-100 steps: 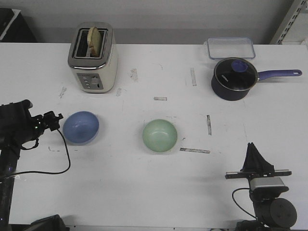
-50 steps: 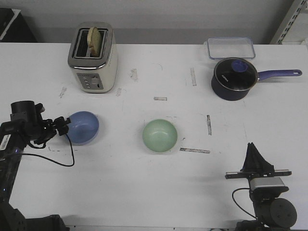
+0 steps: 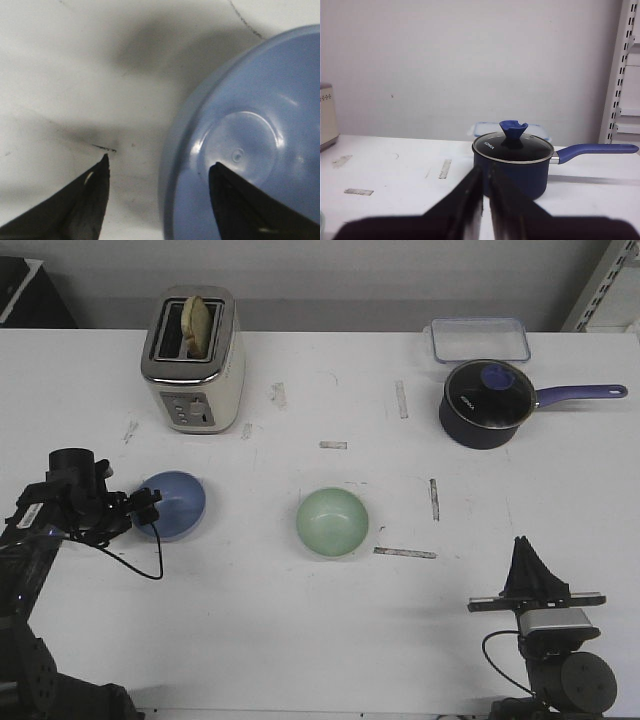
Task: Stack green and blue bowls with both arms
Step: 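Grasp the blue bowl rim with the left gripper and lift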
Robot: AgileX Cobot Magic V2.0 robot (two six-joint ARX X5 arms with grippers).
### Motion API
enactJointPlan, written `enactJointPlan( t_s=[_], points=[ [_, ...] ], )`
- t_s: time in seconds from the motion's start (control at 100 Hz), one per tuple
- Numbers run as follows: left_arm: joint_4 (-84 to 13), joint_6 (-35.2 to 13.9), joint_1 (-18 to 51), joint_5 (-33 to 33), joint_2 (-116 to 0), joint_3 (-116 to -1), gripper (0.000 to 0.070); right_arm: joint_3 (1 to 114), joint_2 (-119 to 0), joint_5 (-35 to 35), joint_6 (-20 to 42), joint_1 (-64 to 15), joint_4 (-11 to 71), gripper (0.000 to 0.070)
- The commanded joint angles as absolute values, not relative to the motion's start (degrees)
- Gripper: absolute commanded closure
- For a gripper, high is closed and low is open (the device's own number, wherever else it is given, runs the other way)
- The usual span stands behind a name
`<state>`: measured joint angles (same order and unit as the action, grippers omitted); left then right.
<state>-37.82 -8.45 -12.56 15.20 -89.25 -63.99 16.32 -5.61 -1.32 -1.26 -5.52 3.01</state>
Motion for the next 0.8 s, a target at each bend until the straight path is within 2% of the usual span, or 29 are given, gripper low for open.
enactJointPlan(
  t_s=[0.0,0.13,0.26,0.39,0.57,0.79],
  points=[
    [-37.8,-7.99,-12.71,15.46,-89.97,-65.08,0.0366,16.4,-5.56,-1.5,-1.34,-5.45,2.61,0.0687],
    [-37.63,-8.25,-12.71,15.46,-89.52,-65.08,0.05,16.4,-5.56,-1.5,-1.34,-5.45,2.61,0.0687],
    [-37.6,-8.64,-12.71,15.46,-88.6,-65.08,0.0524,16.4,-5.56,-1.5,-1.34,-5.45,2.61,0.0687],
    [-37.58,-8.67,-12.71,15.44,-87.33,-65.1,0.0697,16.4,-5.56,-1.5,-1.34,-5.45,2.61,0.0687],
    [-39.07,-10.33,-12.6,15.46,-85.71,-67.61,0.0699,16.4,-5.56,-1.5,-1.34,-5.45,2.61,0.0687],
    [-44.49,-12.21,-9.17,15.46,-85.67,-76.95,0.0699,16.4,-5.56,-1.5,-1.34,-5.45,2.61,0.0687]
  ],
)
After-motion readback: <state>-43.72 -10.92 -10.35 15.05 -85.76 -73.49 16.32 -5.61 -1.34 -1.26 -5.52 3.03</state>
